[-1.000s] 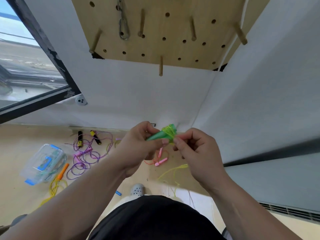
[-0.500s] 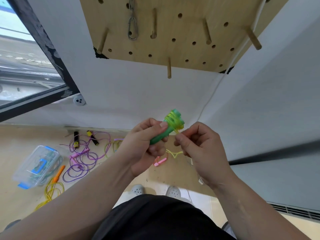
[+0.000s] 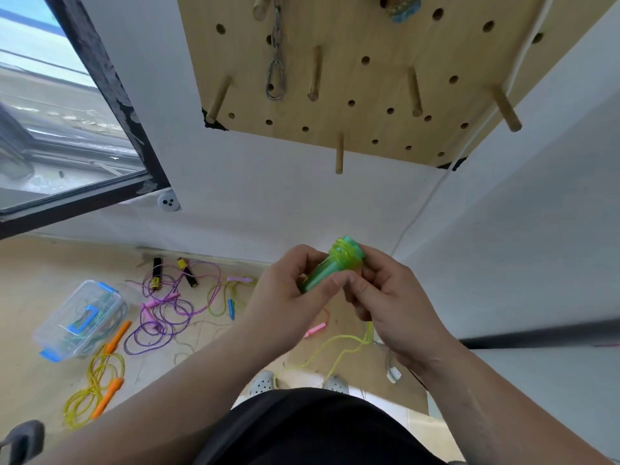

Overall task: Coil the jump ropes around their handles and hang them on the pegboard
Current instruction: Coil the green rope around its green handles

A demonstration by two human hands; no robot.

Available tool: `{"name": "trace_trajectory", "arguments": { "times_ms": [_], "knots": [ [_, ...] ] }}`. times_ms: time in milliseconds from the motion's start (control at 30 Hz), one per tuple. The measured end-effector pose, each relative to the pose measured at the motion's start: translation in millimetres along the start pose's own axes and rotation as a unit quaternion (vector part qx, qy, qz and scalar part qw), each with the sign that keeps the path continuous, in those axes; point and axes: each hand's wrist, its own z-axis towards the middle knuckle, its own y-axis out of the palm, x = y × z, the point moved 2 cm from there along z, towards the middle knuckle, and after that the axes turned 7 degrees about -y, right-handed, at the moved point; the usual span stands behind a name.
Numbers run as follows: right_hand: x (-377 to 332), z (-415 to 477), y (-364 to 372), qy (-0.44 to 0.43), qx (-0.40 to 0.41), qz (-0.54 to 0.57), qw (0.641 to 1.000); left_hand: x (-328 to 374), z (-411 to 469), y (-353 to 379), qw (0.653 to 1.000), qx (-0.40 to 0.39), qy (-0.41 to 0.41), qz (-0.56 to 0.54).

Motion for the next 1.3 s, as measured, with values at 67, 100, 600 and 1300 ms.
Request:
{"name": "trace_trajectory", "arguments": {
  "times_ms": [67, 100, 600, 1300],
  "knots": [
    [-2.0, 3.3, 1.4, 0.0, -0.013, -0.006, 1.0, -2.7, -1.5, 0.7, 0.998, 0.03, 0.042, 0.028],
    [-2.8, 5.2, 1.3, -0.002, -0.02, -0.01, 1.0, -3.3, -1.1, 0.5, 0.997, 0.042, 0.059, 0.032],
    [-23.5, 21.9, -5.5, -0.002, -0.07, 0.016, 0.997, 21.2, 10.9, -2.8, 0.921, -0.101, -0.147, -0.345],
    [-20.4, 29.8, -2.4, -0.026, 0.023, -0.046, 0.998, 14.9, 22.3, -13.7, 0.937, 0.149, 0.254, 0.186]
  ]
}}
